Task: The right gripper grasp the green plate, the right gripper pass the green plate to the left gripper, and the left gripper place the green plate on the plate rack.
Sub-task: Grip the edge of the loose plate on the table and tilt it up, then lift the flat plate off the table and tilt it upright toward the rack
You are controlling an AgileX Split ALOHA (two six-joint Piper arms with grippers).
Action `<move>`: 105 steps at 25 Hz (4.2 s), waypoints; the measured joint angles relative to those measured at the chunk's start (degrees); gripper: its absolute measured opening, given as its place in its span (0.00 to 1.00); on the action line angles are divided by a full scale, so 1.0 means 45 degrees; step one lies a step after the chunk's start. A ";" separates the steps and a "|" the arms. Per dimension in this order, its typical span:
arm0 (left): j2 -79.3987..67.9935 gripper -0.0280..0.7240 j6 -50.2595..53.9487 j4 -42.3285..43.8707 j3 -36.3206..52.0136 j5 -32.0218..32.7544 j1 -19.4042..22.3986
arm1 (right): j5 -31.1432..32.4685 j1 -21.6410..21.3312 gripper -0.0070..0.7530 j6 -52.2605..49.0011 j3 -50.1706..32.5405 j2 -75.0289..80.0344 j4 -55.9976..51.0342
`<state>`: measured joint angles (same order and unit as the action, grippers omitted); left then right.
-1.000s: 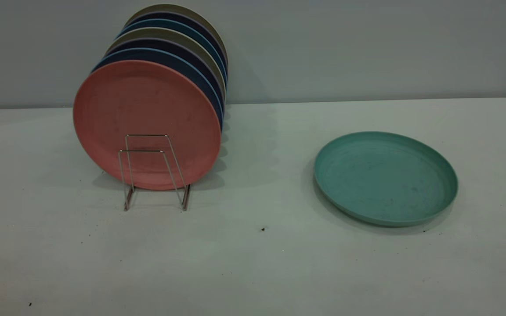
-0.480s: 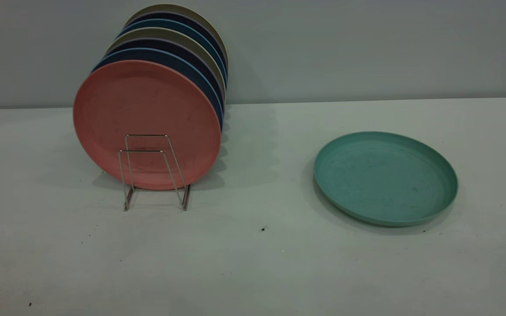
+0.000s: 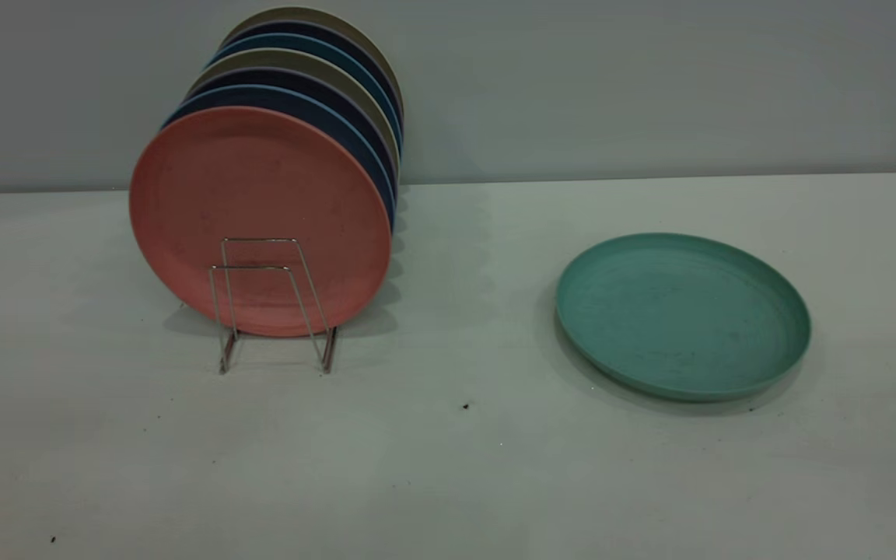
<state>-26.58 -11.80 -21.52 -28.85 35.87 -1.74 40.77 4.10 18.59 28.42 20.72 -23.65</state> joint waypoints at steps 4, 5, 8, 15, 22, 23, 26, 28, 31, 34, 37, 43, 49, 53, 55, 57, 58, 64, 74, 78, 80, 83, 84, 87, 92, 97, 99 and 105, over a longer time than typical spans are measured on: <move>-0.1895 0.74 -0.1497 -0.2083 0.0000 -0.1456 0.0000 | -0.1535 0.0000 0.55 0.3603 0.0000 0.3373 -0.3922; -0.2288 0.74 -0.1774 -0.2472 0.0000 -0.1696 0.0000 | -0.1819 0.0000 0.55 0.4605 0.0000 0.4309 -0.5065; -0.3489 0.74 -0.2520 -0.3585 0.0000 -0.2356 0.0000 | -0.2265 0.0000 0.55 0.7742 0.0000 0.7045 -0.8387; -0.4801 0.74 -0.3656 -0.5048 0.0000 -0.3193 0.0000 | -0.2800 0.0000 0.54 1.4569 0.0641 1.2823 -1.4927; -0.4847 0.74 -0.3771 -0.5183 0.0000 -0.3247 0.0000 | -0.2264 -0.0858 0.53 1.5314 0.2848 1.7512 -1.5382; -0.4847 0.74 -0.3782 -0.5183 0.0000 -0.3247 0.0000 | -0.2032 -0.1198 0.53 1.5239 0.3192 1.8190 -1.5303; -0.4847 0.74 -0.3782 -0.5183 0.0000 -0.3247 0.0000 | -0.1633 -0.2121 0.53 1.4938 0.4159 1.9999 -1.4920; -0.4847 0.74 -0.3793 -0.5170 0.0000 -0.3247 0.0000 | -0.1620 -0.2609 0.53 1.4760 0.4752 2.1106 -1.4527; -0.4847 0.74 -0.3809 -0.5170 0.0000 -0.3247 0.0000 | -0.1620 -0.3105 0.53 1.4390 0.5638 2.2370 -1.3979; -0.4847 0.74 -0.3866 -0.5170 0.0000 -0.3247 0.0000 | -0.1620 -0.3379 0.53 1.4189 0.6387 2.3238 -1.3871; -0.4847 0.74 -0.3983 -0.5170 0.0000 -0.3205 0.0000 | -0.1620 -0.3444 0.53 1.3978 0.7044 2.3874 -1.3858; -0.4847 0.74 -0.4061 -0.5170 0.0000 -0.3166 0.0000 | -0.1542 -0.3444 0.53 1.3462 0.8231 2.5060 -1.3858; -0.4847 0.74 -0.4061 -0.5170 0.0000 -0.3118 0.0000 | -0.1542 -0.3444 0.53 1.3293 0.8735 2.5444 -1.3870; -0.4847 0.74 -0.4067 -0.5170 0.0000 -0.3118 0.0000 | -0.1609 -0.3444 0.49 1.3230 0.8739 2.5455 -1.3870; -0.4847 0.74 -0.4067 -0.5170 0.0000 -0.3118 0.0000 | -0.1788 -0.3444 0.44 1.3172 0.8739 2.5455 -1.3870; -0.4847 0.74 -0.4067 -0.5170 0.0000 -0.3118 0.0000 | -0.1968 -0.3444 0.37 1.3068 0.8739 2.5455 -1.3870; -0.4847 0.74 -0.4067 -0.5170 0.0000 -0.3118 0.0000 | -0.2078 -0.3444 0.35 1.3035 0.8739 2.5455 -1.3870; -0.4872 0.74 -0.4111 -0.5170 0.0000 -0.3118 0.0000 | -0.2611 -0.3256 0.32 1.2859 0.8797 2.5554 -1.3907; -0.5098 0.73 -0.4111 -0.5170 0.0000 -0.3106 0.0000 | -0.2351 -0.3195 0.05 1.2844 0.8876 2.5760 -1.4051; -0.5989 0.70 -0.4137 -0.5225 0.0000 -0.2798 0.0000 | -0.2191 -0.3195 0.02 1.2829 0.8876 2.5648 -1.3352; -0.6514 0.70 -0.4345 -0.5484 0.0000 -0.2646 0.0000 | -0.2191 -0.3184 0.02 1.2590 0.8876 2.5358 -1.2367; -0.7313 0.70 -0.5306 -0.6466 0.0000 -0.2556 0.0000 | -0.2179 -0.3179 0.03 1.1890 0.8853 2.4503 -1.0692; -0.7620 0.70 -0.5900 -0.7062 -0.0045 -0.2556 0.0000 | -0.2146 -0.3179 0.03 1.1586 0.8853 2.4152 -1.0193; -0.8712 0.70 -0.7541 -0.8602 -0.0539 -0.2123 0.0000 | -0.1800 -0.3153 0.03 1.0854 0.8853 2.3230 -0.9094; -1.1010 0.70 -0.9586 -1.0672 -0.1833 -0.1039 0.0000 | -0.0848 -0.2627 0.03 1.0619 0.8853 2.2517 -0.9057; -1.3177 0.70 -1.0168 -1.1474 -0.2516 -0.0819 0.0000 | -0.0537 -0.1309 0.03 1.0663 0.8838 2.2485 -0.9086; -1.3862 0.70 -1.0485 -1.1842 -0.2564 -0.0816 0.0000 | -0.0497 -0.0674 0.03 1.0767 0.8838 2.2485 -0.9339; -1.5473 0.70 -1.1950 -1.3350 -0.2573 -0.0182 0.0000 | -0.0463 0.0896 0.03 1.1297 0.8838 2.2485 -1.0545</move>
<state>-96.21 -65.57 -81.60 -40.43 35.05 -1.74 38.68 8.13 69.43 68.19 121.90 -71.10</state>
